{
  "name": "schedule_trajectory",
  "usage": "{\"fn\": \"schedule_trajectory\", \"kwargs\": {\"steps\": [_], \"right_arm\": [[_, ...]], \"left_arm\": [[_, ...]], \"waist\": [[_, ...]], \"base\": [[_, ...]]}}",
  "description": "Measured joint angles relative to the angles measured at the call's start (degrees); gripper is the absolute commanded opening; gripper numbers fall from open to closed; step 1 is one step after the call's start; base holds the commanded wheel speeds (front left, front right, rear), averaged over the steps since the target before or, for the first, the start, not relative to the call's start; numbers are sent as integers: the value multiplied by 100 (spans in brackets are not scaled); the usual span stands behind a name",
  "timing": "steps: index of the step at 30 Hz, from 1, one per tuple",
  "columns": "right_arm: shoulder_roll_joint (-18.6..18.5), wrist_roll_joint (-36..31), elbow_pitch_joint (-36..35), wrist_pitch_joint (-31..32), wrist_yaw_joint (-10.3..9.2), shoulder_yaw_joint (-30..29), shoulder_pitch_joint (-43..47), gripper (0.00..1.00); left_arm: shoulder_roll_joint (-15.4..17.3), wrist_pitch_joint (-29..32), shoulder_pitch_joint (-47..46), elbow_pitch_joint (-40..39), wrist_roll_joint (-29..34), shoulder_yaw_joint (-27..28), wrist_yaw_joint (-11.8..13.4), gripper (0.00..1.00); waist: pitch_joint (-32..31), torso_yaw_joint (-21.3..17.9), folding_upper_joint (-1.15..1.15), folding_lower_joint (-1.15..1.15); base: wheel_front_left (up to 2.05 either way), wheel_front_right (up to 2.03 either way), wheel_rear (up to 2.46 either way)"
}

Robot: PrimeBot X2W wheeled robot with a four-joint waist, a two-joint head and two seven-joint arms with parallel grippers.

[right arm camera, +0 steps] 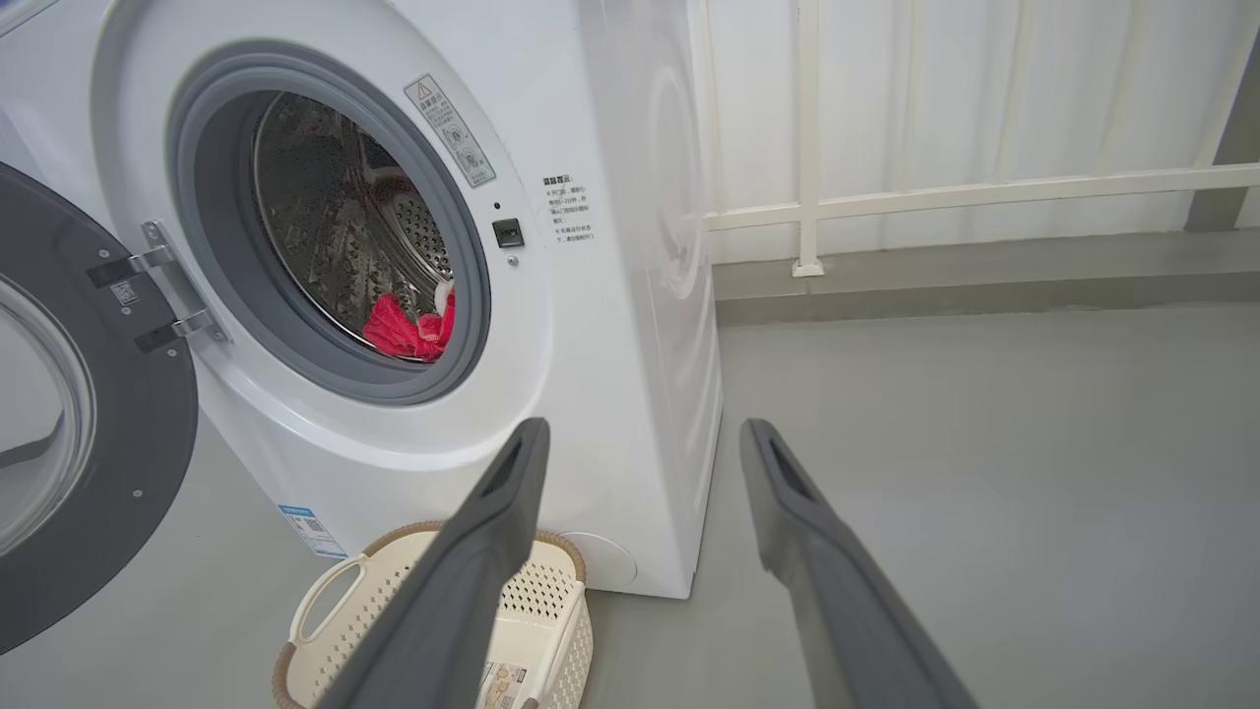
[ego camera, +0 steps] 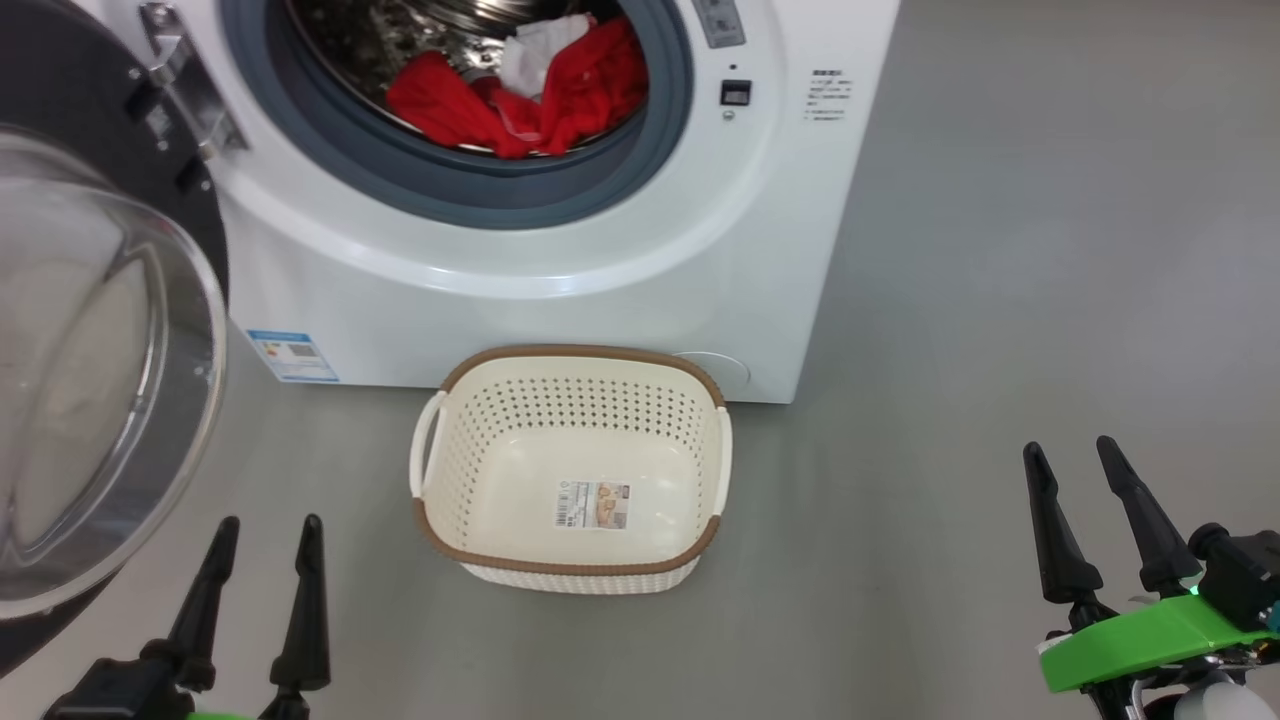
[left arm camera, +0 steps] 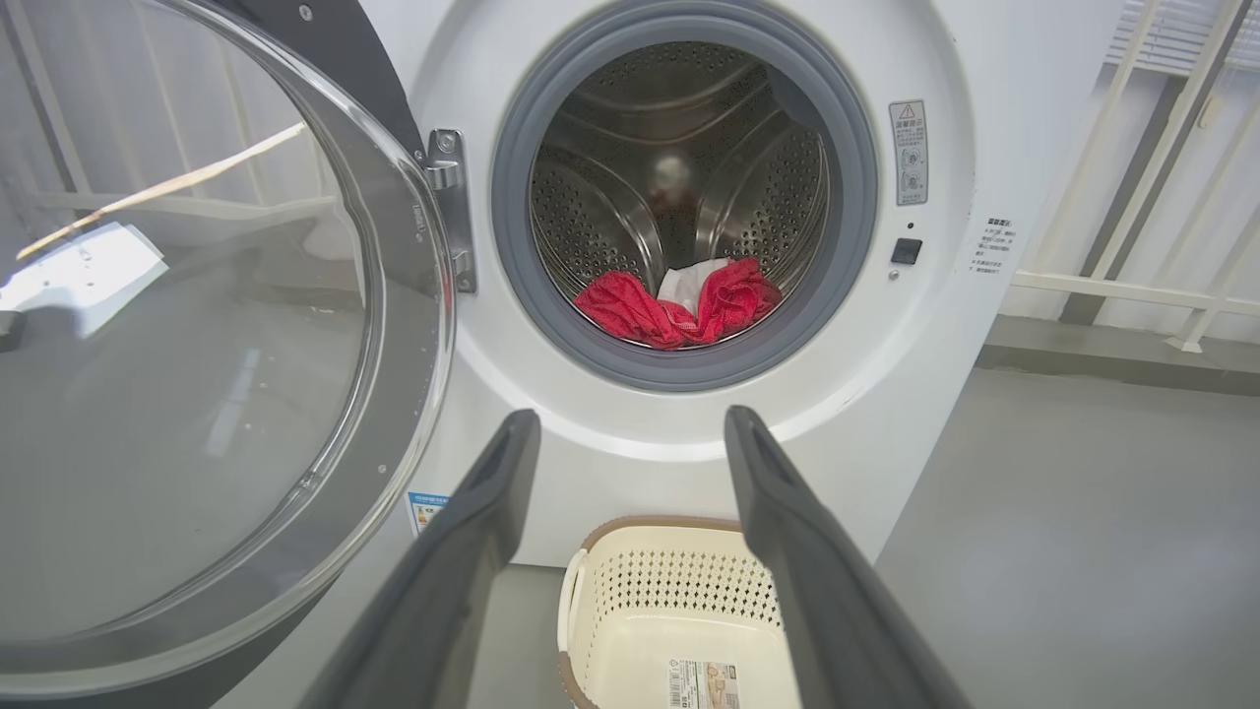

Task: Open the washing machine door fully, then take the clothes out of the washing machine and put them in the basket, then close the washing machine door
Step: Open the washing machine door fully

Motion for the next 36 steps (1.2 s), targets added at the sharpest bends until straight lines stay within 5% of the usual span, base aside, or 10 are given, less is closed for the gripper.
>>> {"fn": "schedule_trajectory", "kwargs": {"steps": [16,36], "right_arm": [[71,0,-75,0,0,-154,104,100],[116,0,-92,0,0,-192,105,100]], "left_arm": [[43,1,34,-140,-91,-319,0,100],[89,0,33,-134,-159,-452,0,100]], "waist": [[110,-617,0,0],[34,-623,0,0]], "base": [[0,0,0],[0,0,0]]}}
